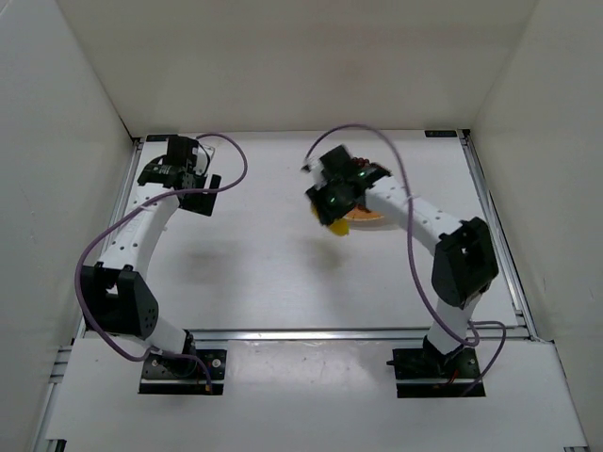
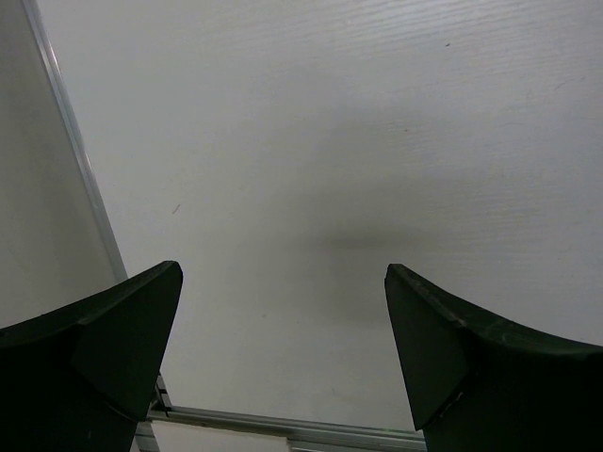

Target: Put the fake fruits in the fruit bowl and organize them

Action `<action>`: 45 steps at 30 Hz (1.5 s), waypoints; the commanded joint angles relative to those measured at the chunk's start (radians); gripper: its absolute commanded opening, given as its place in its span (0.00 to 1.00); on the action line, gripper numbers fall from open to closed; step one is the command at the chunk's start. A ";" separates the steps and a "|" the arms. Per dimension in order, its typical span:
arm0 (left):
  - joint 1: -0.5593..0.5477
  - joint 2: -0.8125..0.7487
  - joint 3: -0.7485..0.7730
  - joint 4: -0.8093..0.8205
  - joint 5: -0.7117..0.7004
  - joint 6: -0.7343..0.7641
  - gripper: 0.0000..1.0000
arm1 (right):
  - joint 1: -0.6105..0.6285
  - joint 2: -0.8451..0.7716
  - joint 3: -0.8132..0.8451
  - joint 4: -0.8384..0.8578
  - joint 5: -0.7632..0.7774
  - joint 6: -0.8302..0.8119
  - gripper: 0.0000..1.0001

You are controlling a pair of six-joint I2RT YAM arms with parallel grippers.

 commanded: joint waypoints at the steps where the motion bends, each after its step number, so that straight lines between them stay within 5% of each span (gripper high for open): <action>1: 0.021 -0.062 -0.034 -0.009 0.012 -0.018 1.00 | -0.228 -0.039 0.083 0.015 0.152 0.259 0.08; 9: 0.050 -0.072 -0.066 -0.009 0.030 -0.018 1.00 | -0.493 0.090 0.162 0.049 0.079 0.404 0.09; 16: 0.060 -0.072 -0.075 -0.009 0.041 -0.018 1.00 | -0.502 0.116 0.148 0.047 0.023 0.415 0.18; 18: 0.060 -0.063 -0.075 -0.018 0.041 -0.018 1.00 | -0.502 0.125 0.139 0.056 0.023 0.425 0.48; 24: 0.069 -0.072 -0.046 -0.027 0.050 -0.018 1.00 | -0.502 0.084 0.128 0.056 0.012 0.415 1.00; 29: 0.079 -0.119 -0.037 -0.027 0.050 -0.018 1.00 | -0.493 -0.142 0.042 0.056 0.022 0.393 1.00; 37: 0.159 -0.231 -0.067 0.025 0.029 -0.159 1.00 | -0.781 -0.656 -0.272 -0.074 -0.110 0.464 1.00; 45: 0.181 -0.245 -0.066 0.036 -0.087 -0.216 1.00 | -0.832 -1.028 -0.528 -0.178 -0.017 0.471 1.00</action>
